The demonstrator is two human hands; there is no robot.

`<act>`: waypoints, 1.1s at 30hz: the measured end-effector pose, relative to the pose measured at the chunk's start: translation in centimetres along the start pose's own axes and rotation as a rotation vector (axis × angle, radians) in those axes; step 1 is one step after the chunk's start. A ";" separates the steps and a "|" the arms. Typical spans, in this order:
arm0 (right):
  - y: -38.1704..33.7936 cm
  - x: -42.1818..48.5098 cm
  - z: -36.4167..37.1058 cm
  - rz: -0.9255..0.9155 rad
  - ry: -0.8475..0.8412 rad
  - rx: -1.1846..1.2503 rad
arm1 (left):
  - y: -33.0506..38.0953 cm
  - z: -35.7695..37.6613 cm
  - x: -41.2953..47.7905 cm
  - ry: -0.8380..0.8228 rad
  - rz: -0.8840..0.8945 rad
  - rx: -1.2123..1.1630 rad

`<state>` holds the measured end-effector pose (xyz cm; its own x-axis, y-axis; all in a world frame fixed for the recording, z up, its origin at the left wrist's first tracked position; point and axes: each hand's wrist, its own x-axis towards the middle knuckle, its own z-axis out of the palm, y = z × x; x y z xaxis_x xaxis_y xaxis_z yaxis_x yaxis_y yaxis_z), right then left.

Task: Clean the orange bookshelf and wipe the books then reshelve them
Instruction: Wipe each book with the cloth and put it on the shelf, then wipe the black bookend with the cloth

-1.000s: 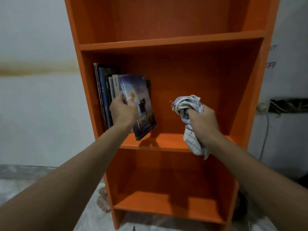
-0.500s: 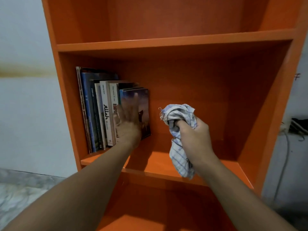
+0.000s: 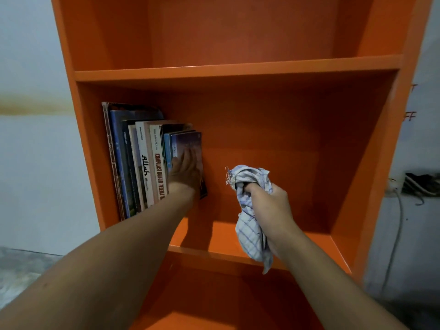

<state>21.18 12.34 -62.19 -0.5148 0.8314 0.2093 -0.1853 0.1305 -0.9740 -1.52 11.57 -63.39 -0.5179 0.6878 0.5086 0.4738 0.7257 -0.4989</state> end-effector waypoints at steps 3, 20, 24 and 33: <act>0.0 -0.5 0.2 0.006 0.007 -0.040 | -1.6 -1.5 -0.5 0.010 0.109 -0.115; 5.0 -11.4 5.2 0.093 0.005 -0.176 | -10.3 0.2 -18.2 0.250 0.111 -1.033; 9.2 -15.4 6.3 0.184 0.020 -0.215 | -6.6 6.2 -25.8 -0.254 -0.096 -1.222; 16.5 -21.3 3.1 0.348 0.113 -0.340 | 1.1 13.6 -38.8 -1.067 -0.184 -1.155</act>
<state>26.48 -4.90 -82.39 -0.3999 0.9080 -0.1253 0.2740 -0.0121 -0.9617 9.44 -14.53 -93.19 -0.6325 0.6260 -0.4560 0.3572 0.7582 0.5454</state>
